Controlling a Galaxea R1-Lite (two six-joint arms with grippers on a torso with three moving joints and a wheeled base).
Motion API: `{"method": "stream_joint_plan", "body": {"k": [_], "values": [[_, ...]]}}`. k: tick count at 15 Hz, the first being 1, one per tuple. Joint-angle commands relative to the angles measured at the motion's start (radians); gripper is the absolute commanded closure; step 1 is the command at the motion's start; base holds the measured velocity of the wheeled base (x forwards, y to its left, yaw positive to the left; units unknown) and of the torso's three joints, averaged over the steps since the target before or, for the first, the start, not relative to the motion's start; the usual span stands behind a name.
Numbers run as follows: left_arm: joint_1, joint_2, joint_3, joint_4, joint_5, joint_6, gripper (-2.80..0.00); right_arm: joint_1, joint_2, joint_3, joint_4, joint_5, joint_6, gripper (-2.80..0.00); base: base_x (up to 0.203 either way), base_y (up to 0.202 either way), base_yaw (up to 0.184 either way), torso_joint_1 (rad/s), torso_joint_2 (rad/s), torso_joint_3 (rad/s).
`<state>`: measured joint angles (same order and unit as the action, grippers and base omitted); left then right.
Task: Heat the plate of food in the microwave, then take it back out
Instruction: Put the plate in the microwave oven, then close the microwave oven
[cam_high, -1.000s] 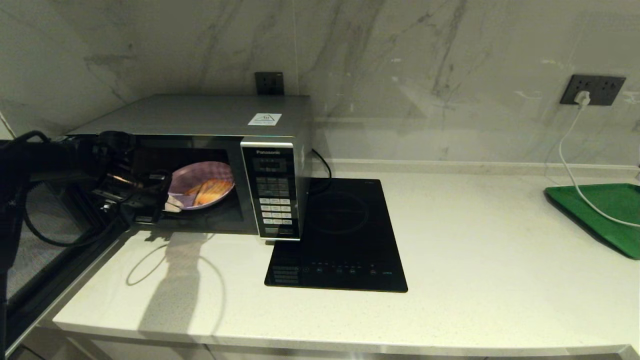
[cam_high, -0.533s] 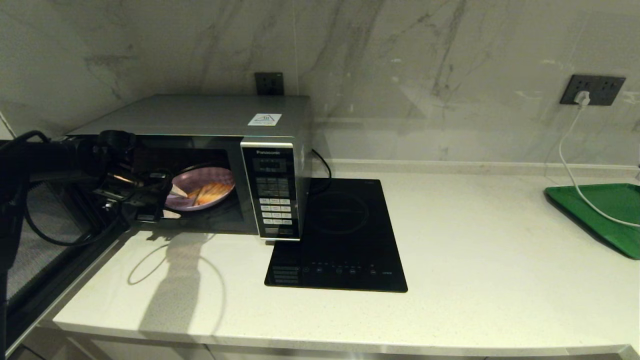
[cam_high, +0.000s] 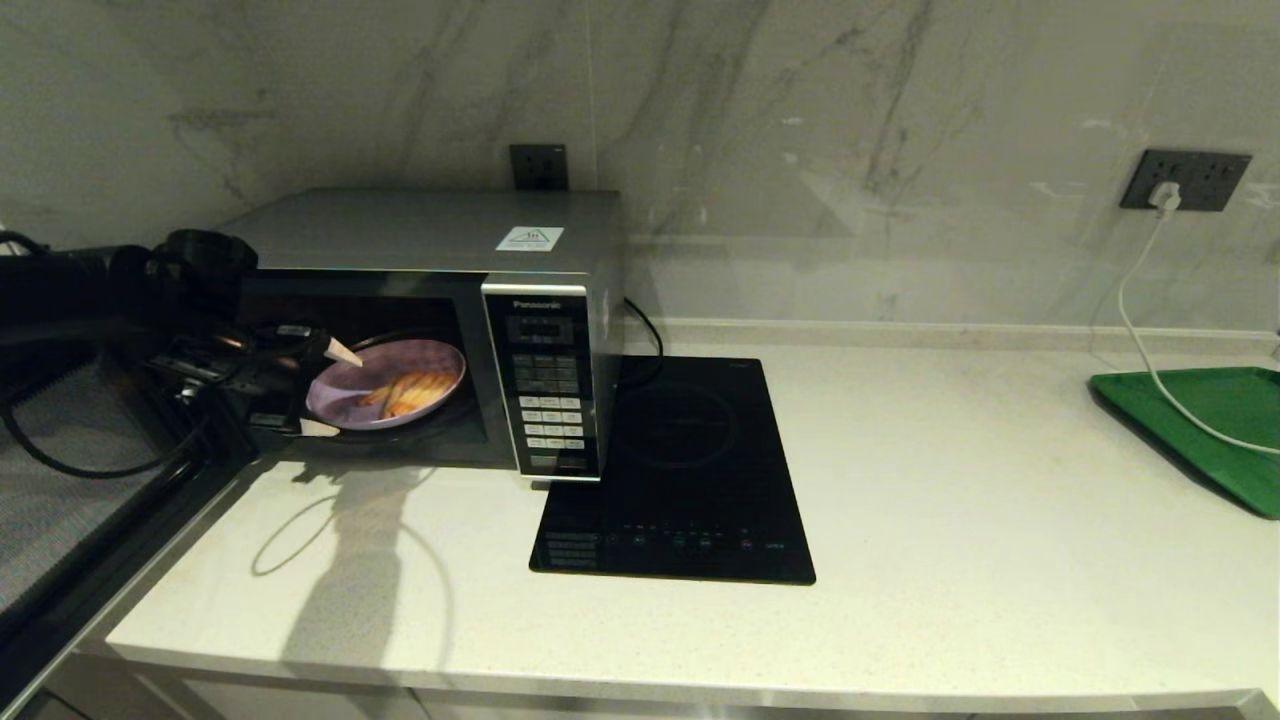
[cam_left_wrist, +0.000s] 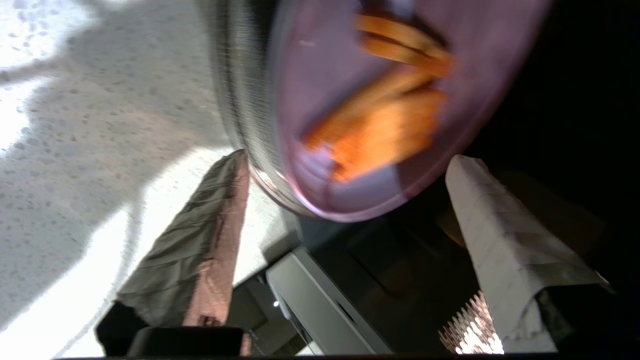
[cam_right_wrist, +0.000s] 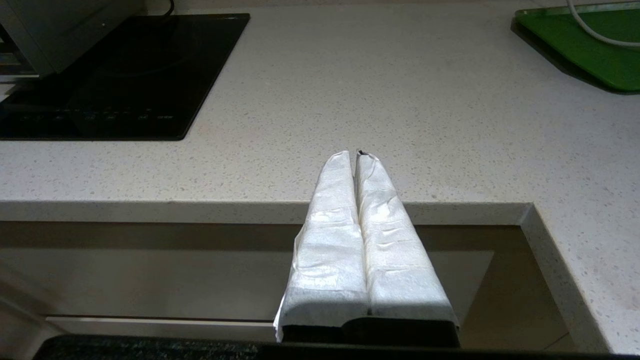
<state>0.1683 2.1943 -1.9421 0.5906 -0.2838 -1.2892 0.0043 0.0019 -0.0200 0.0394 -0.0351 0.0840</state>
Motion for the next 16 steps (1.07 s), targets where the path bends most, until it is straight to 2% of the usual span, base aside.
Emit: {"method": "stream_joint_plan", "body": {"k": [1,3,5,6,7,10,12,14,16], "values": [[0.000,-0.045,0.000,0.004,-0.001,0.015,-2.80,0.000,0.000,0.000,0.001,0.000,0.000,0.00,0.000,0.000,0.000,0.000,0.00,0.000],[0.000,-0.070,0.001,0.032,-0.001,0.025,-2.80,0.000,0.000,0.000,0.001,0.000,0.000,0.00,0.000,0.000,0.000,0.000,0.00,0.000],[-0.001,-0.099,0.014,0.114,-0.004,0.046,-2.80,0.000,0.000,0.000,0.001,0.000,0.000,0.00,0.000,0.000,0.000,0.000,0.00,0.000],[-0.003,-0.119,0.043,0.146,-0.004,0.056,-0.40,0.000,0.000,0.000,0.001,0.000,0.000,0.00,0.000,0.000,0.000,0.000,0.00,0.000],[-0.003,-0.148,0.087,0.168,-0.003,0.072,0.00,0.000,0.000,0.000,0.001,0.000,0.000,0.00,0.000,0.000,0.000,0.000,0.00,0.000],[0.009,-0.326,0.260,0.187,-0.014,0.141,0.00,0.000,0.000,0.000,0.001,0.000,0.000,0.00,0.000,0.000,0.000,0.000,0.00,0.000],[0.035,-0.496,0.346,0.200,-0.034,0.228,0.00,0.000,0.000,0.000,0.001,0.000,0.000,0.00,0.000,0.000,0.000,0.000,0.00,0.000],[0.119,-0.643,0.370,0.228,-0.043,0.364,0.00,0.000,0.000,0.000,0.001,0.000,0.000,0.00,0.000,0.000,0.000,0.000,0.00,0.000],[0.295,-0.698,0.336,0.253,-0.049,0.562,0.00,0.000,0.000,0.000,0.001,0.000,0.000,0.00,0.000,0.000,0.000,0.000,0.00,0.000]]}}
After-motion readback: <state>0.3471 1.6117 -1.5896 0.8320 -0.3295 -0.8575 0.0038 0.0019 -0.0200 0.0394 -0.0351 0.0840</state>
